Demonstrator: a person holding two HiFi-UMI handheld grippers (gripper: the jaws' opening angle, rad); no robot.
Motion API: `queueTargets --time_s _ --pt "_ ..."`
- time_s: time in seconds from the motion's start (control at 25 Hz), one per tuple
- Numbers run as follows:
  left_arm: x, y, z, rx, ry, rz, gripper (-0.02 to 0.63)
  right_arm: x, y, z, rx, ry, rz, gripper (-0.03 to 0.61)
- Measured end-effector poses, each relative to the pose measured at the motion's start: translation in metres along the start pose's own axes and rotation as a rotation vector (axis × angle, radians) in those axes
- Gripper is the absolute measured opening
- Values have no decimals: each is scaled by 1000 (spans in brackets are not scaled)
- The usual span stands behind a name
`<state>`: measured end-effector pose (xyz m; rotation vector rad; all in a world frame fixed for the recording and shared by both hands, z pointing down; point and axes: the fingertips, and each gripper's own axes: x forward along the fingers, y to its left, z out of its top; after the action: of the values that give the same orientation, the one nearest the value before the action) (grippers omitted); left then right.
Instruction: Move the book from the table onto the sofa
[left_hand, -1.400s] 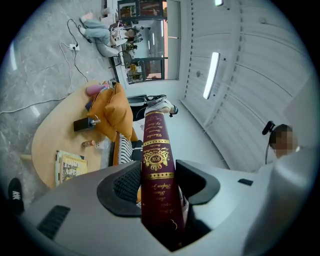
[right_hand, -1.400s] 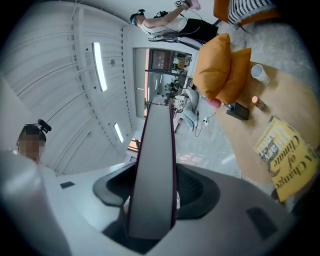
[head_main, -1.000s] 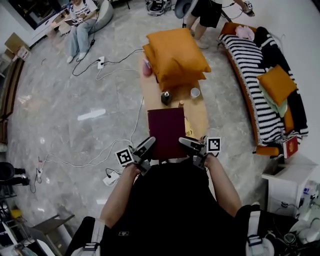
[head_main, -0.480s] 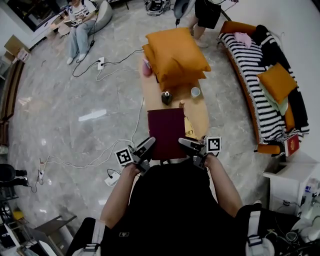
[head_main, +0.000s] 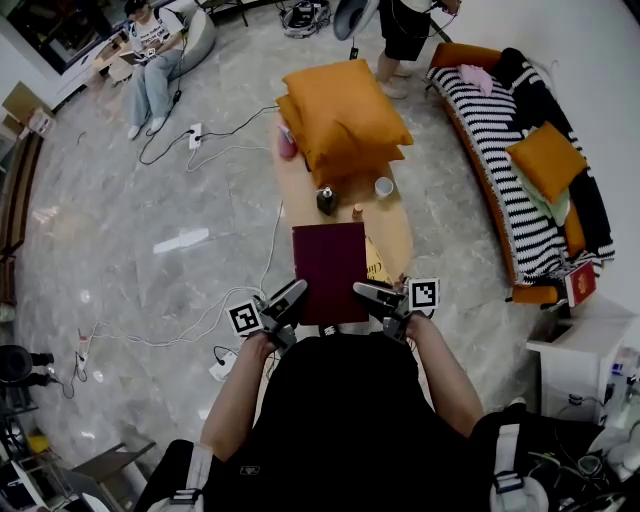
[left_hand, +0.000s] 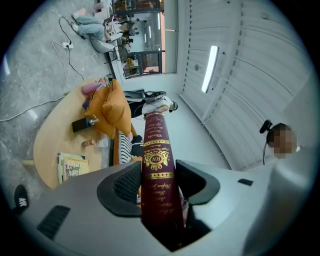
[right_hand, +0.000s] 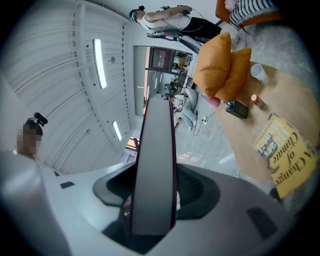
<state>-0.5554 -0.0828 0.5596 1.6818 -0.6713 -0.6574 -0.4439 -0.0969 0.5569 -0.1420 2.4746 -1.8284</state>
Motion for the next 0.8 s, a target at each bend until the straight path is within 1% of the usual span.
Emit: queueTargets --time_s 0.2,0.36,0.56,0.68,0.8 --pt "11 -7 -10 12 30 -31 216 -15 9 3 -32 -36 0 242" --pt "24 -14 -31 17 75 -42 216 -43 10 -2 -21 -83 -23 242" --pt "53 -25 -73 14 163 -46 216 -95 21 -11 -28 -182 -9 242" --pt "66 -32 -102 15 213 -51 216 -129 20 -27 -3 -233 -38 242" --pt "76 -39 -137 17 275 -40 216 -162 29 -43 -15 -299 -25 242"
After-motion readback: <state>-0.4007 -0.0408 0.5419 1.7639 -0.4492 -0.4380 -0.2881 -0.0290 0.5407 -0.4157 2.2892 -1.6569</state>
